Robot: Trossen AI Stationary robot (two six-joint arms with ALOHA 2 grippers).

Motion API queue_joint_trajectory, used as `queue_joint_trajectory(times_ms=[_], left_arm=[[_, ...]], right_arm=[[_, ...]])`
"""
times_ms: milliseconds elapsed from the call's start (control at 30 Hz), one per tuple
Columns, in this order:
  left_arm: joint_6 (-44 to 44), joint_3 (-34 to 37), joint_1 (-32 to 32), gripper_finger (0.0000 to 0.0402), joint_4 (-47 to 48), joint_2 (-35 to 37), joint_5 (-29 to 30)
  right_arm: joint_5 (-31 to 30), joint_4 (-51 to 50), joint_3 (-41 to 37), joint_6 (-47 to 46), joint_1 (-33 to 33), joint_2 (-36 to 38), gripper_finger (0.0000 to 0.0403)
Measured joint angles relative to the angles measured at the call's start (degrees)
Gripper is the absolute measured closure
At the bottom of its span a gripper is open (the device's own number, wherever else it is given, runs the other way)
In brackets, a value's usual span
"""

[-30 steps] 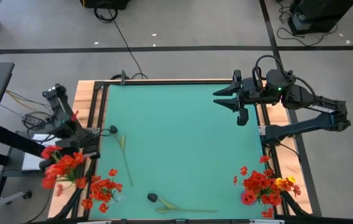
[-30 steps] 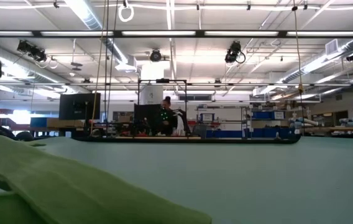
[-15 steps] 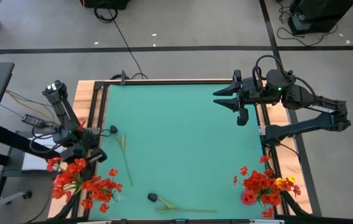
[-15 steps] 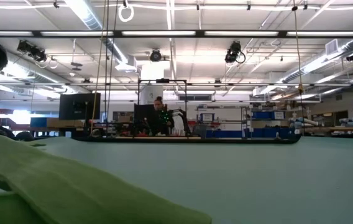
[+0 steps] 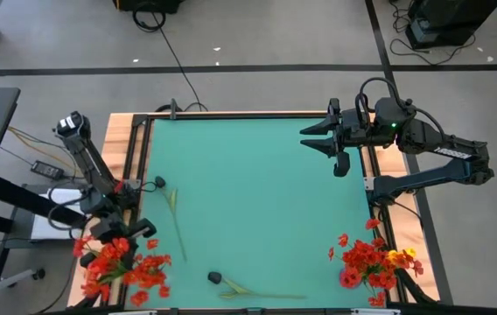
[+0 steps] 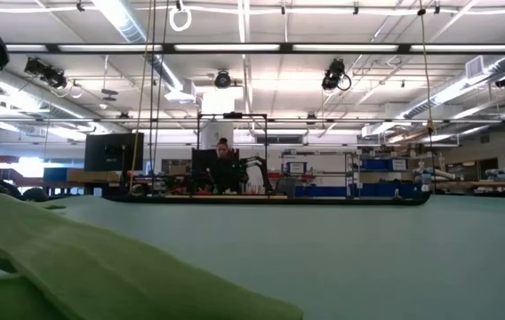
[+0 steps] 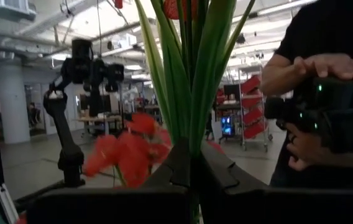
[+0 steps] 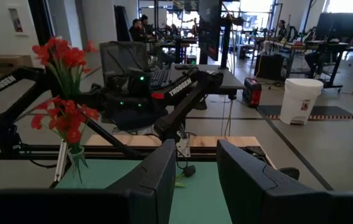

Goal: Sort flowers into vase by color
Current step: Put the orange flowers into the transparent vase

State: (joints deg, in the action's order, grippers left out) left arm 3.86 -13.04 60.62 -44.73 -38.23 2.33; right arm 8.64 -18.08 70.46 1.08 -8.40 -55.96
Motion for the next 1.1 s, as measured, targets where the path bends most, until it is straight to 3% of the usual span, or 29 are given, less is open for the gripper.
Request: queue_joint_trajectory(times_ms=[300,667,800,1100], left_arm=[[-0.31,0.02,0.0,0.0368,0.0,-1.59,0.05],[-3.04,0.02,0.02,0.0205,-0.02,-1.52,2.13],[-3.28,-0.42,1.14,0.0166,0.41,-1.52,2.08],[-4.52,-8.3,2.99,0.0137,16.5,-1.52,2.07]], right_arm=[[0.0,0.01,0.0,0.0,0.0,-0.02,0.0276],[0.0,0.01,0.0,0.0,0.0,-0.01,0.0276],[0.0,-0.01,0.0,0.0,-0.01,-0.02,0.0276],[0.0,-0.01,0.0,0.0,-0.01,0.0,0.0276]])
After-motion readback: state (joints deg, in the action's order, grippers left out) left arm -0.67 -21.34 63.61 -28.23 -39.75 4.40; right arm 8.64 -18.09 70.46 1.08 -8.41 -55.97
